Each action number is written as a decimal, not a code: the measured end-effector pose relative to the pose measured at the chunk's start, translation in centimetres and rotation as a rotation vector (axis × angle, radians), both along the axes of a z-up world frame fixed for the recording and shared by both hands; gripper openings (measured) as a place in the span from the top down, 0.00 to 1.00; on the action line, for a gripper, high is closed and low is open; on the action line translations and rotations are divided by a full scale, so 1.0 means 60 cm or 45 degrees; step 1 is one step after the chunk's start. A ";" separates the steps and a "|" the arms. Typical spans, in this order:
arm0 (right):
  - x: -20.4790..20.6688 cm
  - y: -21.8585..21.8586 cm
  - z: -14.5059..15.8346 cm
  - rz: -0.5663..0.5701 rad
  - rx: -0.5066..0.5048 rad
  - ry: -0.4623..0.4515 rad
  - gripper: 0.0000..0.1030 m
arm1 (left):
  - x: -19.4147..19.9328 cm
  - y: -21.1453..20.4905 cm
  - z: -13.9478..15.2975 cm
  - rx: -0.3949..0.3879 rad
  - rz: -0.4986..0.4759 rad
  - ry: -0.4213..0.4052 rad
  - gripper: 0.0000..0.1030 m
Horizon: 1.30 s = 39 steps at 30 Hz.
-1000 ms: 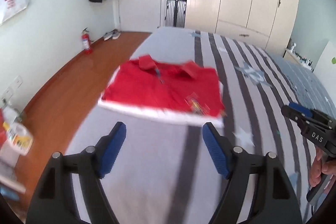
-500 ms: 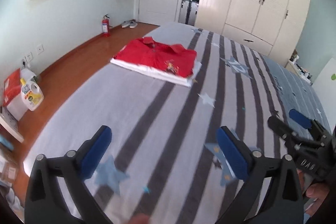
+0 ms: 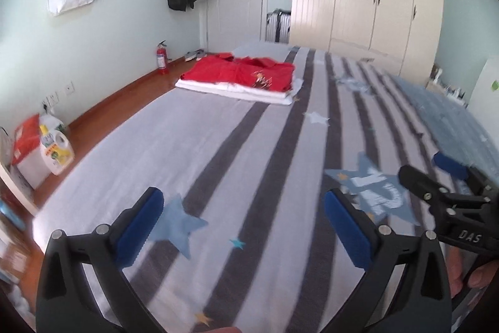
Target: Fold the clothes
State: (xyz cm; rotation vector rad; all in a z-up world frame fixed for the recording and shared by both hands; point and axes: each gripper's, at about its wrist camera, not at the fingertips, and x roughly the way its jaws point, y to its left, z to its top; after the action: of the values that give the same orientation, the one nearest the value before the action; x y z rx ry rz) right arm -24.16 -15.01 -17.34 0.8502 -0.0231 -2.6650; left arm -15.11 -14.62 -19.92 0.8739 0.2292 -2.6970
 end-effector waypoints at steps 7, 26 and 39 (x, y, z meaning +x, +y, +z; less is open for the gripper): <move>0.133 0.013 0.091 -0.052 -0.034 0.080 0.02 | 0.126 0.048 0.107 -0.064 -0.009 0.043 0.01; 0.350 0.044 0.377 -0.028 -0.022 0.231 0.02 | 0.329 0.128 0.382 -0.120 0.093 0.235 0.01; 0.359 0.076 0.385 -0.035 -0.073 0.240 0.02 | 0.330 0.159 0.393 -0.170 0.085 0.261 0.01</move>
State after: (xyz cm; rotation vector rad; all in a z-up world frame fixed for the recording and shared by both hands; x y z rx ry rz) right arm -2.59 -10.44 5.75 0.5820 -0.0656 -2.7448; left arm 4.67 -5.08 3.65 0.5428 0.1180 -2.7026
